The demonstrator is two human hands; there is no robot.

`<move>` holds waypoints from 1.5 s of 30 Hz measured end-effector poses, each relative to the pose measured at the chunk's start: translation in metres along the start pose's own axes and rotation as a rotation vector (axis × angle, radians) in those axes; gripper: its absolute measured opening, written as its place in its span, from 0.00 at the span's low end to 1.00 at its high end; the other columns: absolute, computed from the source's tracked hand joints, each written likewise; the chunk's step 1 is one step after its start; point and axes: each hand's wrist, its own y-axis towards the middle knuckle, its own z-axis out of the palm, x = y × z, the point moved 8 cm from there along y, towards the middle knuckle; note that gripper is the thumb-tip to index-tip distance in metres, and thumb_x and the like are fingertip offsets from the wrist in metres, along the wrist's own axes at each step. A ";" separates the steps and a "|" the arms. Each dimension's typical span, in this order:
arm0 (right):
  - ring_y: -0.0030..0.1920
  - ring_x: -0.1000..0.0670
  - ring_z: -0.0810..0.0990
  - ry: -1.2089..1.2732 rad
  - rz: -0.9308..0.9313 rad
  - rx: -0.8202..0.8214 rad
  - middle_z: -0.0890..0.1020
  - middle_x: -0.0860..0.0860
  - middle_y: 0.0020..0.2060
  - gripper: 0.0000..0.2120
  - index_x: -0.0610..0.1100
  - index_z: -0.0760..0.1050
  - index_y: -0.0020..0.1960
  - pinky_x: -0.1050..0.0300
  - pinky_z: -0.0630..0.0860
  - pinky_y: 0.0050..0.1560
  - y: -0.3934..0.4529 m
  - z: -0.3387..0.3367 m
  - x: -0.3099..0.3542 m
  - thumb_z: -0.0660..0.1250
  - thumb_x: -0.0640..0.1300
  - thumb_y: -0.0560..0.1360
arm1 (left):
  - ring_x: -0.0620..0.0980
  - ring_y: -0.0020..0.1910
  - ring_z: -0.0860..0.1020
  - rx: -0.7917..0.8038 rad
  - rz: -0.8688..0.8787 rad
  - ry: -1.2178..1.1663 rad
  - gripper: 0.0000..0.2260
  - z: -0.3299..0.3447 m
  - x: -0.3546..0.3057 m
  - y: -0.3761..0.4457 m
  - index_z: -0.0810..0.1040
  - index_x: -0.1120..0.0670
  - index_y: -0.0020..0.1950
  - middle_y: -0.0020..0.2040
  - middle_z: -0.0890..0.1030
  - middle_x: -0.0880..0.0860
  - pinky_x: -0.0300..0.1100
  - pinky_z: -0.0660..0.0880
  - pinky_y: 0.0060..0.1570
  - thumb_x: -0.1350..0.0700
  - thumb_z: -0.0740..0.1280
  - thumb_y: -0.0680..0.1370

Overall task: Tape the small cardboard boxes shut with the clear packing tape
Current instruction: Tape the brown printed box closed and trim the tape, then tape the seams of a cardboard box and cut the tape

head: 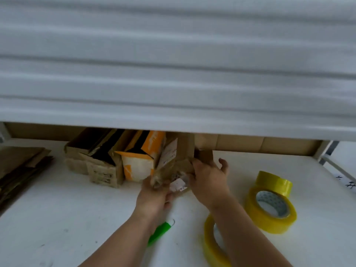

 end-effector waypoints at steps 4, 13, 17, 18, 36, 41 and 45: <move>0.58 0.49 0.76 -0.144 -0.112 0.002 0.83 0.55 0.48 0.21 0.57 0.72 0.65 0.48 0.48 0.63 0.011 0.009 0.013 0.63 0.43 0.73 | 0.49 0.37 0.81 -0.119 0.239 0.391 0.30 -0.018 -0.016 0.008 0.57 0.44 0.76 0.39 0.82 0.49 0.43 0.78 0.41 0.58 0.66 0.78; 0.70 0.37 0.64 0.371 0.507 -0.080 0.61 0.43 0.70 0.42 0.45 0.55 0.75 0.41 0.65 0.70 0.004 0.028 -0.042 0.74 0.53 0.70 | 0.47 0.56 0.78 0.226 0.045 0.265 0.17 0.002 -0.005 0.019 0.76 0.38 0.55 0.54 0.81 0.42 0.55 0.74 0.63 0.63 0.65 0.79; 0.53 0.47 0.79 0.896 0.580 0.179 0.76 0.44 0.64 0.36 0.46 0.53 0.78 0.54 0.77 0.50 0.004 0.071 -0.031 0.69 0.44 0.77 | 0.48 0.56 0.78 0.211 -0.117 -0.185 0.15 0.005 0.005 0.029 0.72 0.49 0.65 0.56 0.81 0.50 0.55 0.74 0.61 0.61 0.66 0.80; 0.51 0.48 0.78 0.967 0.589 0.217 0.76 0.47 0.63 0.35 0.47 0.53 0.78 0.56 0.75 0.49 0.004 0.080 -0.027 0.68 0.42 0.78 | 0.47 0.57 0.78 0.210 -0.142 -0.261 0.15 0.006 0.003 0.031 0.71 0.49 0.65 0.57 0.81 0.51 0.56 0.72 0.64 0.61 0.65 0.80; 0.62 0.42 0.73 0.678 0.092 -0.129 0.76 0.46 0.61 0.17 0.45 0.78 0.60 0.44 0.71 0.64 -0.032 0.049 0.070 0.67 0.39 0.71 | 0.47 0.65 0.74 -0.230 0.250 0.481 0.20 -0.112 -0.030 -0.034 0.71 0.50 0.73 0.69 0.75 0.48 0.40 0.69 0.63 0.53 0.66 0.80; 0.63 0.47 0.74 0.695 -0.110 0.098 0.77 0.51 0.58 0.12 0.47 0.79 0.59 0.48 0.70 0.66 -0.050 0.080 0.161 0.67 0.40 0.76 | 0.47 0.65 0.74 -0.442 0.264 0.470 0.19 -0.203 -0.031 -0.070 0.72 0.50 0.71 0.68 0.75 0.46 0.42 0.70 0.64 0.54 0.66 0.81; 0.63 0.51 0.73 0.701 -0.180 0.267 0.73 0.57 0.55 0.11 0.50 0.78 0.59 0.51 0.70 0.66 -0.056 0.111 0.238 0.65 0.42 0.78 | 0.47 0.64 0.74 -0.621 0.286 0.487 0.17 -0.290 -0.040 -0.085 0.73 0.50 0.70 0.67 0.75 0.46 0.43 0.71 0.61 0.53 0.66 0.81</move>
